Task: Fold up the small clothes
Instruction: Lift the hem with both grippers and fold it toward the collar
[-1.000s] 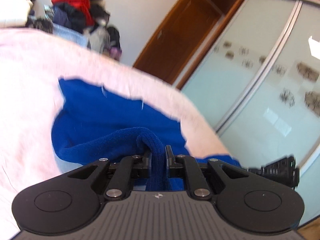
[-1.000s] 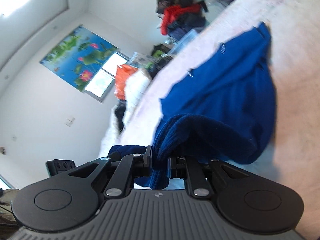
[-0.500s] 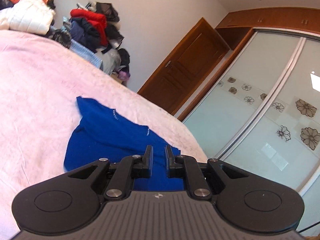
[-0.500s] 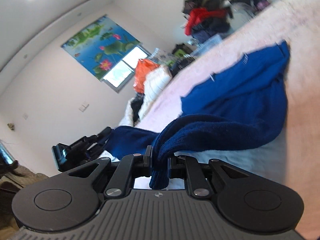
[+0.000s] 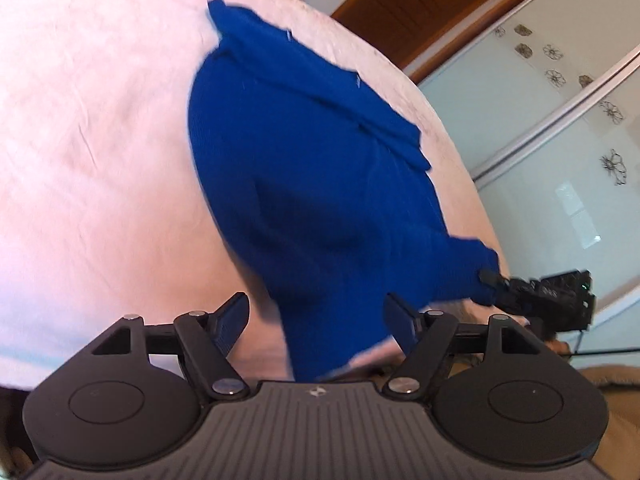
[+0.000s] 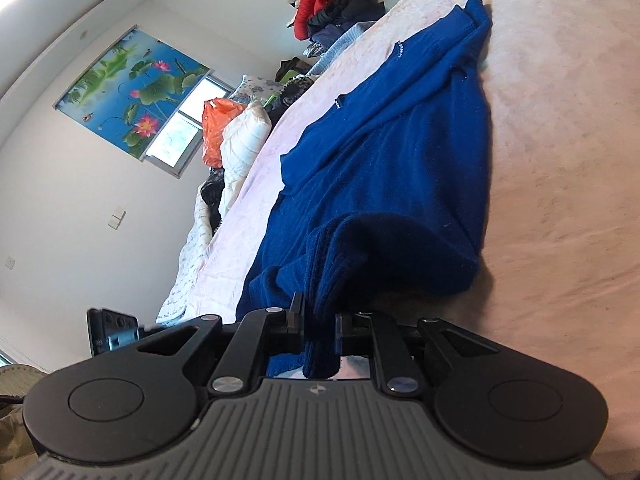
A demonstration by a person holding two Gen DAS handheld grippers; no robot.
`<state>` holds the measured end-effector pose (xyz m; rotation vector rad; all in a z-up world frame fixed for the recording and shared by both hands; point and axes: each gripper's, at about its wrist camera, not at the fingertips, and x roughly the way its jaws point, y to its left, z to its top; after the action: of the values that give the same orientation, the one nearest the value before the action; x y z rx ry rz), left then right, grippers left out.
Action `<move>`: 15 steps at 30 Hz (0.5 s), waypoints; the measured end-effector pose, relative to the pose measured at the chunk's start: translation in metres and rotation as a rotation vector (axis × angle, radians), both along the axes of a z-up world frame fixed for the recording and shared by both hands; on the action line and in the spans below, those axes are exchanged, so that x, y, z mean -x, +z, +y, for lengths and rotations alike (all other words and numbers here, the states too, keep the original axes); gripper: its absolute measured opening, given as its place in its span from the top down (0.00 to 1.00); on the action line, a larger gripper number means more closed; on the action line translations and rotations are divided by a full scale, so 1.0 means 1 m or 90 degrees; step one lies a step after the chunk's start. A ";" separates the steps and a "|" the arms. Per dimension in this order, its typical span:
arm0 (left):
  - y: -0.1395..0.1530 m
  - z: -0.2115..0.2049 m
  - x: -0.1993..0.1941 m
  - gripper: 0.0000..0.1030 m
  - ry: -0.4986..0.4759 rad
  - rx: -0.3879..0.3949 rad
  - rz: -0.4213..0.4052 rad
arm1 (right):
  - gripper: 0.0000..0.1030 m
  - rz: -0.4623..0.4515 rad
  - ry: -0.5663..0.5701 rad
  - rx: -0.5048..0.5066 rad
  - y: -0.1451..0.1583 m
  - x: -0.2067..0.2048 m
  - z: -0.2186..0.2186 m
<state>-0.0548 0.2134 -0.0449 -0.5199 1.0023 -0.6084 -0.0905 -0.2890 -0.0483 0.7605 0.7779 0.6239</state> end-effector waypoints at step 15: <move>-0.023 -0.055 -0.014 0.91 -0.012 -0.010 -0.042 | 0.83 0.007 0.008 -0.003 -0.004 -0.003 0.002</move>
<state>-0.0411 0.1580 -0.0678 -0.4734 0.9493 -0.6306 -0.0876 -0.2874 -0.0526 0.7652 0.7922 0.6335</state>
